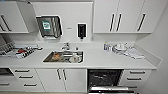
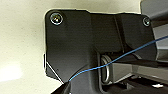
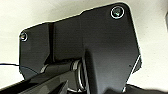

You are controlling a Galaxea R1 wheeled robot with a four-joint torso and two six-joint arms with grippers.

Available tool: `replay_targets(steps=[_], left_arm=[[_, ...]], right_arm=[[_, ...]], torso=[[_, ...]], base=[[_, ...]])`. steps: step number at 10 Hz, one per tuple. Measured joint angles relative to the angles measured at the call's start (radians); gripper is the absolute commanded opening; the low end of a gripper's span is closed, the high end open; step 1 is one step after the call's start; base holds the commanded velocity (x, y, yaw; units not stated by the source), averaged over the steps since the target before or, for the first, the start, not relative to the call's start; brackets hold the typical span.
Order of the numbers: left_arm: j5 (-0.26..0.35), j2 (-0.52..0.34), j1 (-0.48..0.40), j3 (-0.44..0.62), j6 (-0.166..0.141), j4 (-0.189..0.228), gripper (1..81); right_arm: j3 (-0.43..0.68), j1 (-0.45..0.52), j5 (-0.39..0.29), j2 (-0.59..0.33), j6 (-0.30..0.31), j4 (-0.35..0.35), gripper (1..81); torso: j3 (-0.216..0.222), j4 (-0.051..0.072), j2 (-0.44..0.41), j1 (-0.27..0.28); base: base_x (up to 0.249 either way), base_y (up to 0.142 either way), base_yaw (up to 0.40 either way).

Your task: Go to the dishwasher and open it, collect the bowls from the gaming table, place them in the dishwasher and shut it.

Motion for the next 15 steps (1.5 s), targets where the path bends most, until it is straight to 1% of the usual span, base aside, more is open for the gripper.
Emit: replay_targets(steps=[5,7,15], left_arm=[[-0.004,-0.005,-0.007,0.0,0.0,0.0,81.1],[0.0,-0.004,0.002,0.0,0.0,0.0,81.1],[-0.008,-0.002,0.0,0.0,0.004,0.001,81.1]], right_arm=[[0.005,-0.011,-0.005,0.008,-0.003,-0.003,81.1],[0.004,0.006,0.004,0.005,-0.003,-0.003,81.1],[0.005,-0.002,0.002,0.007,-0.003,-0.003,81.1]], torso=[[0.0,0.0,0.0,-0.001],[0.0,0.0,0.001,-0.001],[0.0,0.0,0.001,-0.001]], base=[[0.0,0.0,0.295],[0.0,0.0,0.316],[0.0,0.0,0.318]])
